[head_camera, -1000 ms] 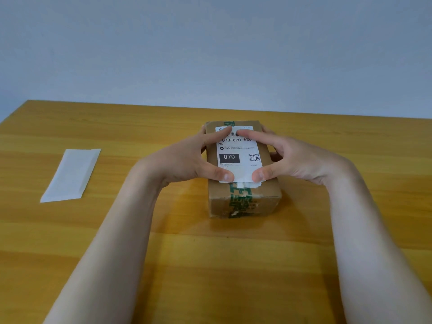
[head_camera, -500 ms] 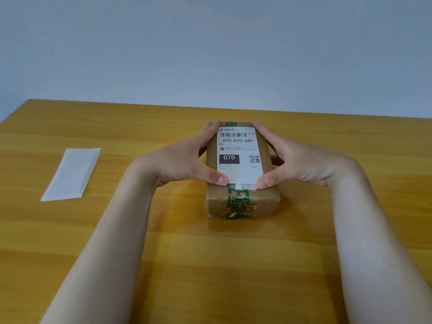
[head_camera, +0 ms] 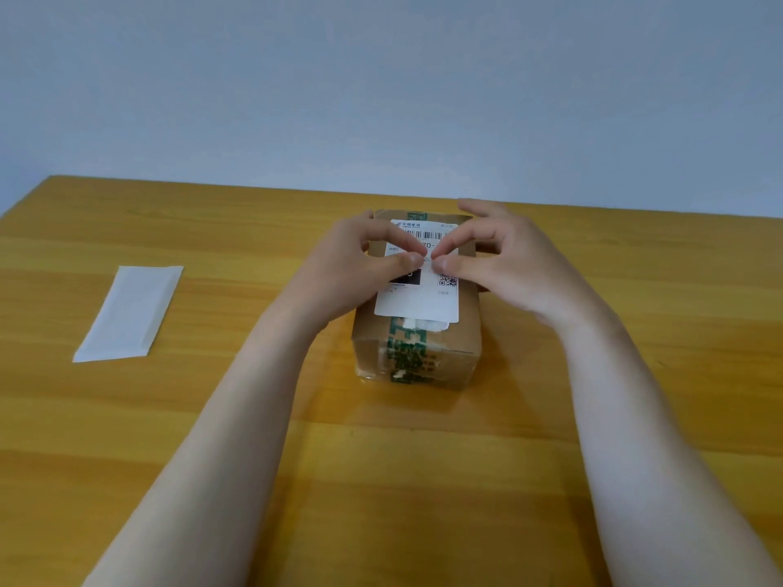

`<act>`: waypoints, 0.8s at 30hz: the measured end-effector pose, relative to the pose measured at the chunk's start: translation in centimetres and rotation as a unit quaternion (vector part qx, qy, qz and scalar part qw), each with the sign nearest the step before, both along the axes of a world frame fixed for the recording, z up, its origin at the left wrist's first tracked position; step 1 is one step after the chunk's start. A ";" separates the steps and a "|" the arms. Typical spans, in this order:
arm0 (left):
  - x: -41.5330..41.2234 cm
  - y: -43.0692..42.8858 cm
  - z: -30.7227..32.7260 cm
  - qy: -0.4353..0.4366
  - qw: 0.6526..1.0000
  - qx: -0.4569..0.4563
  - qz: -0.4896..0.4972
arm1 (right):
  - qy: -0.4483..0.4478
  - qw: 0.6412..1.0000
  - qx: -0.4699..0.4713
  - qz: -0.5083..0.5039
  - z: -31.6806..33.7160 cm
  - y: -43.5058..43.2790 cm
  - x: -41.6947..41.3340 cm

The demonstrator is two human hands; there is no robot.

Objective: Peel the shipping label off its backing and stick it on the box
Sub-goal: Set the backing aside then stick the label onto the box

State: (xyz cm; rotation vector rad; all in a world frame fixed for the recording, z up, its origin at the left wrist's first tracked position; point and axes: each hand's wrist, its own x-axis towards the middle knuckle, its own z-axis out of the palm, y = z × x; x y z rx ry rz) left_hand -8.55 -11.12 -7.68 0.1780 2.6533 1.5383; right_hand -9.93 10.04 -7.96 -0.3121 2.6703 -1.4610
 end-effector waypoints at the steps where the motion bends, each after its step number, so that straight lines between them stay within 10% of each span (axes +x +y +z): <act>1: 0.1 0.2 -0.2 -0.005 1.000 -0.010 0.006 | -0.001 1.000 0.012 -0.003 0.1 -0.3 0.2; 12: 1.1 0.6 -0.8 -0.033 0.995 0.048 0.082 | -0.017 0.998 -0.050 -0.046 -0.2 -1.4 2.0; 24: 0.2 -1.5 1.8 -0.149 0.986 -0.003 -0.080 | -0.125 0.992 0.006 -0.018 1.3 -1.1 3.1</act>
